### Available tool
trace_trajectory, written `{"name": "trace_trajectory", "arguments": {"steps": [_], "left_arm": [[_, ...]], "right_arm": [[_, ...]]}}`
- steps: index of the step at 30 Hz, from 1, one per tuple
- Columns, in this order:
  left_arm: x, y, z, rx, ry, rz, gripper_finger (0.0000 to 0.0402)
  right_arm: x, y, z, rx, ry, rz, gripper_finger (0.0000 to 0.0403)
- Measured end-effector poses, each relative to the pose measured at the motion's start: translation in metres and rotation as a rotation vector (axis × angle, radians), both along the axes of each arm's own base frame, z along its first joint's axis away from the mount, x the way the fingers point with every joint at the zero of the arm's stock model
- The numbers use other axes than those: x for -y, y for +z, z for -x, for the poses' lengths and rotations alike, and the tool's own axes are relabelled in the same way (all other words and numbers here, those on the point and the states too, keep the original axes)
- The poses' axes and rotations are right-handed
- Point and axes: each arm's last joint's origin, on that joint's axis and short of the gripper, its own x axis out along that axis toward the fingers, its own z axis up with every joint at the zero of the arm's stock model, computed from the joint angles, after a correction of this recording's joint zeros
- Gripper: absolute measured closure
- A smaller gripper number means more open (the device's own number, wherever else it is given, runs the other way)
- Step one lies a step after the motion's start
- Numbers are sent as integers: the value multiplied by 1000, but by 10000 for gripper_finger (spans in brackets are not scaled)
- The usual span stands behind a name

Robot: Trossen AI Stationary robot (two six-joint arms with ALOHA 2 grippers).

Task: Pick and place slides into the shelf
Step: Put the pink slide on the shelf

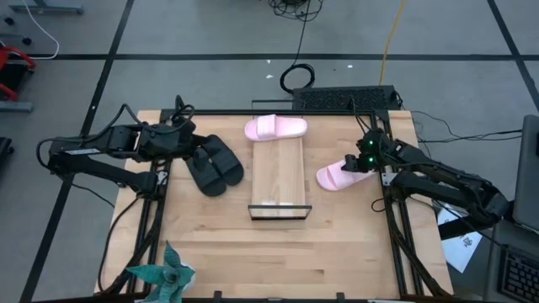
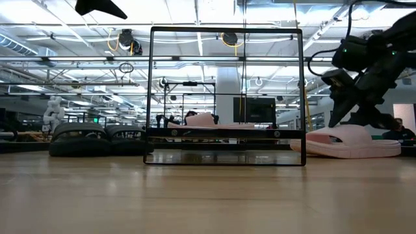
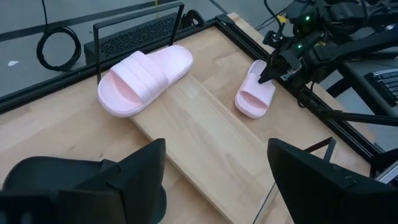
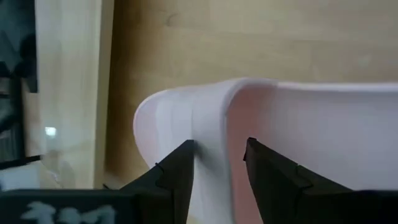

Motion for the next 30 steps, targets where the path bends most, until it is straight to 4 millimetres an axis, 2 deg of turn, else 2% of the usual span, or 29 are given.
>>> {"name": "trace_trajectory", "arguments": {"steps": [7, 10, 14, 18, 23, 30], "left_arm": [[0, 0, 0, 5, 8, 12, 117], [0, 0, 0, 5, 8, 12, 117], [0, 0, 0, 5, 8, 12, 117], [0, 0, 0, 4, 6, 10, 117], [0, 0, 0, -1, 0, 0, 117], [0, 0, 0, -4, -5, -7, 117]], "right_arm": [[0, -13, -1, 57, -31, -39, 275], [2, -10, -4, 96, -46, -27, 307], [7, -4, -9, 169, -77, 5, 382], [12, 4, -14, 264, -124, 28, 394], [19, 22, -20, 394, -179, 65, 398], [25, 63, -35, 492, -195, 106, 400]]}}
